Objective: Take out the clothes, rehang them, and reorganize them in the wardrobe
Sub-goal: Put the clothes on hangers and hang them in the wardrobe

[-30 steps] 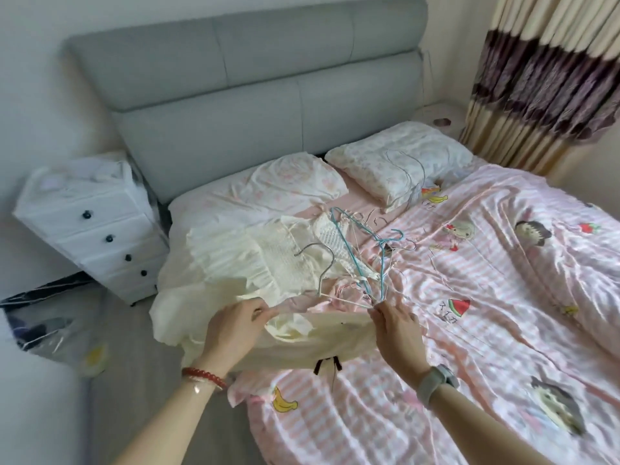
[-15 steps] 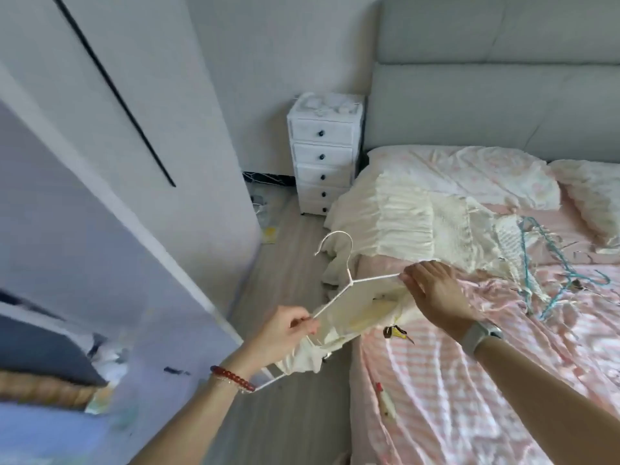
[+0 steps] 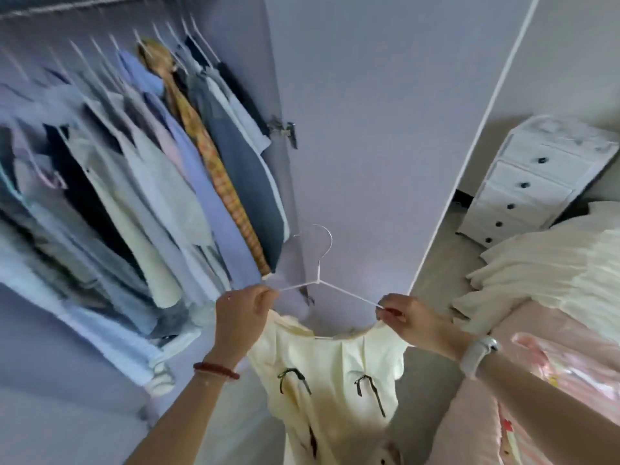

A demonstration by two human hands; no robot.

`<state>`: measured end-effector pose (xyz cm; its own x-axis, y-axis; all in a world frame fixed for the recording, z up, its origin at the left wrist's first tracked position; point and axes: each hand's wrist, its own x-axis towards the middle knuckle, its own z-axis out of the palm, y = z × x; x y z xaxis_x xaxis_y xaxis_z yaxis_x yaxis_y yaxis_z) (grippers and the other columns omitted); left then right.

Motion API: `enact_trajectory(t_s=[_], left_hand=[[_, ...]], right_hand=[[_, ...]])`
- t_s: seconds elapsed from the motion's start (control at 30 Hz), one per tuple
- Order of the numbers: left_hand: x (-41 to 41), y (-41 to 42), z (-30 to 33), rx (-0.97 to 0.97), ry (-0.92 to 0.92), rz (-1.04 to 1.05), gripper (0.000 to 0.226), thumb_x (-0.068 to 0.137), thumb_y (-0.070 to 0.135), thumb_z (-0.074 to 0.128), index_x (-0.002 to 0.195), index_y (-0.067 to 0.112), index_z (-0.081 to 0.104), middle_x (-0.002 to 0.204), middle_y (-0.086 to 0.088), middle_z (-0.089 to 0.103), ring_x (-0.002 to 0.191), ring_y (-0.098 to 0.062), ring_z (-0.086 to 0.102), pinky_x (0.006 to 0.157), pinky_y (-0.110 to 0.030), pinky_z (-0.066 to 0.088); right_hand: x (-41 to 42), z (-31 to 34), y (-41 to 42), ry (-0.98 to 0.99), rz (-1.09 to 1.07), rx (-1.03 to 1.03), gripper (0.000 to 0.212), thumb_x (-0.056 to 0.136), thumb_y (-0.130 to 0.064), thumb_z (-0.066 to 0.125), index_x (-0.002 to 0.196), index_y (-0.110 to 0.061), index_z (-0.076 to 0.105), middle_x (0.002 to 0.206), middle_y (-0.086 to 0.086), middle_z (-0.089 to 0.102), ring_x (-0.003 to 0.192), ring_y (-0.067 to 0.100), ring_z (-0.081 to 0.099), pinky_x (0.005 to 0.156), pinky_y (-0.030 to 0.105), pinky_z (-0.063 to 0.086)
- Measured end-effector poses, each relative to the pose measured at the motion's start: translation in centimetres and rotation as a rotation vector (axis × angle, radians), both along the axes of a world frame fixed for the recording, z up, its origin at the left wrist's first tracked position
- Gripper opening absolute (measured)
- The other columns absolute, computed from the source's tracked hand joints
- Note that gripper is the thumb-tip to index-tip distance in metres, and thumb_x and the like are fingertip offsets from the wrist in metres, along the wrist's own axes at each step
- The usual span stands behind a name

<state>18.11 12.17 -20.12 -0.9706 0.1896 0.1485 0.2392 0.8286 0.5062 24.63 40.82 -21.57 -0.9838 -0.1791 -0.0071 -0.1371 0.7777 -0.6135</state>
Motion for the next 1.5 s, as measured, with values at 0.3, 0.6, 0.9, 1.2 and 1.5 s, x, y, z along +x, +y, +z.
enact_trajectory(t_s=[0.3,0.6,0.9,1.2,1.5], left_hand=[[5.0,-20.7,3.0,0.023,0.275,0.504,0.017,0.091,0.013,0.055,0.09,0.009,0.071,0.096,-0.006,0.071,0.09,-0.026,0.065,0.096,-0.048,0.03],[4.6,-32.2,8.8,0.201,0.425,0.876,0.03,0.094,0.015,0.049,0.12,0.003,0.055,0.122,-0.018,0.054,0.113,-0.033,0.051,0.094,-0.031,0.036],[0.1,-36.8,15.6,0.317,0.664,0.968,0.032,0.096,0.012,0.041,0.127,0.007,0.05,0.127,-0.011,0.049,0.115,-0.018,0.048,0.098,-0.029,0.038],[-4.4,-40.7,21.4,0.205,0.848,0.972,0.033,0.094,0.006,0.043,0.126,0.005,0.05,0.127,-0.01,0.047,0.12,-0.023,0.045,0.102,-0.045,0.038],[-10.0,-43.3,25.6,-0.153,0.889,0.882,0.052,0.09,0.007,0.045,0.141,0.011,0.034,0.152,-0.016,0.018,0.141,-0.033,0.012,0.112,-0.035,0.013]], right_hand=[[-3.8,6.2,-21.6,0.012,0.571,-0.104,0.012,0.095,-0.017,0.042,0.087,-0.023,0.05,0.067,0.003,0.053,0.053,0.01,0.041,0.054,0.017,0.036],[-7.8,10.8,-39.0,0.111,0.68,-0.414,0.013,0.092,-0.007,0.046,0.086,-0.006,0.057,0.06,-0.011,0.045,0.054,-0.001,0.046,0.054,0.009,0.033],[-15.5,14.4,-53.0,0.074,0.615,-0.625,0.015,0.093,-0.014,0.046,0.083,-0.008,0.056,0.065,-0.004,0.05,0.055,0.002,0.043,0.054,0.01,0.035],[-20.8,17.3,-64.2,-0.026,0.445,-0.826,0.015,0.092,-0.005,0.038,0.091,-0.01,0.052,0.085,0.001,0.052,0.078,0.014,0.047,0.064,0.019,0.032],[-24.7,13.1,-62.7,0.178,-0.002,-0.842,0.019,0.091,-0.001,0.037,0.09,0.002,0.056,0.078,0.008,0.053,0.074,0.021,0.047,0.065,0.024,0.031]])
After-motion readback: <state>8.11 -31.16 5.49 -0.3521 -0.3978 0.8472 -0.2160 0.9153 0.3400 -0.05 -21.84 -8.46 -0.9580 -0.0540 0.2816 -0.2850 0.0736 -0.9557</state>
